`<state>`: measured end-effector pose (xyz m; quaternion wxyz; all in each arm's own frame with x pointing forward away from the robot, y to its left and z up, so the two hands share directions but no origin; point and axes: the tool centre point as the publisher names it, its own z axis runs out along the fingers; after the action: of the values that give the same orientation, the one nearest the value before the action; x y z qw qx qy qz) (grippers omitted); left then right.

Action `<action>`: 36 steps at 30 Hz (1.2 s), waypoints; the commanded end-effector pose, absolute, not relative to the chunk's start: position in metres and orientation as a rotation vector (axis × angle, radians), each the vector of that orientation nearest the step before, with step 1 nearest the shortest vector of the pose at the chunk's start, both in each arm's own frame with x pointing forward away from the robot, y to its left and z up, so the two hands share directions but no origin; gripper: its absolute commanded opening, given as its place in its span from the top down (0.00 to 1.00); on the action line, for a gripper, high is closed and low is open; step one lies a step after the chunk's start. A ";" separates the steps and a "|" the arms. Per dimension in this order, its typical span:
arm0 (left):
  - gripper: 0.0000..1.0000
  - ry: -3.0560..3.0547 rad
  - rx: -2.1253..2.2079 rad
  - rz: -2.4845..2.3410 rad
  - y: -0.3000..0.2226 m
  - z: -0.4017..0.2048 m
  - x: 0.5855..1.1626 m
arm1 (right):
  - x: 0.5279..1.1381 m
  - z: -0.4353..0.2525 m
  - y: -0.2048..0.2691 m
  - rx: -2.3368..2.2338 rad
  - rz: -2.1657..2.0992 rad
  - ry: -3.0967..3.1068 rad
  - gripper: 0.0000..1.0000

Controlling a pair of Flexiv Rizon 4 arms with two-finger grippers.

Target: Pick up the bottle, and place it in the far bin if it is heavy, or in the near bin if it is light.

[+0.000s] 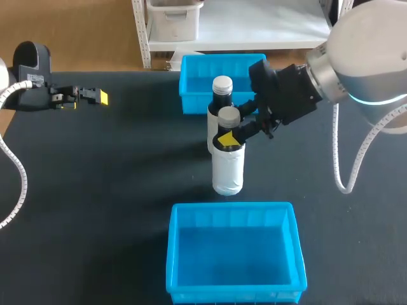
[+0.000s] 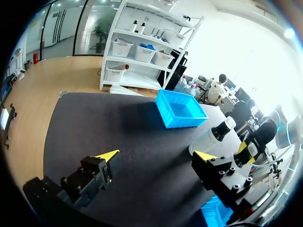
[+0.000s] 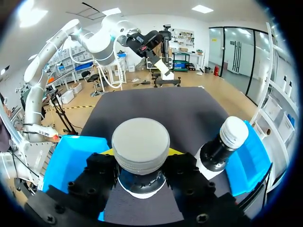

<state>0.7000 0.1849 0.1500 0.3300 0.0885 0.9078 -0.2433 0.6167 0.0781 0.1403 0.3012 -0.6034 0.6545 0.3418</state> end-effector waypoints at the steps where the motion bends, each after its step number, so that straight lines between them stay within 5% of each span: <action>1: 0.00 2.374 0.231 -0.636 0.185 0.150 0.700 | 0.611 0.154 0.068 -1.592 0.879 1.747 1.00; 36: 0.00 2.374 0.231 -0.636 0.185 0.150 0.700 | 0.645 0.204 -0.050 -1.509 0.726 1.816 1.00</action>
<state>0.7000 0.1849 0.1500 0.3300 0.0885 0.9078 -0.2433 0.6446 -0.0421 0.1967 0.3304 -0.5750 0.6976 0.2713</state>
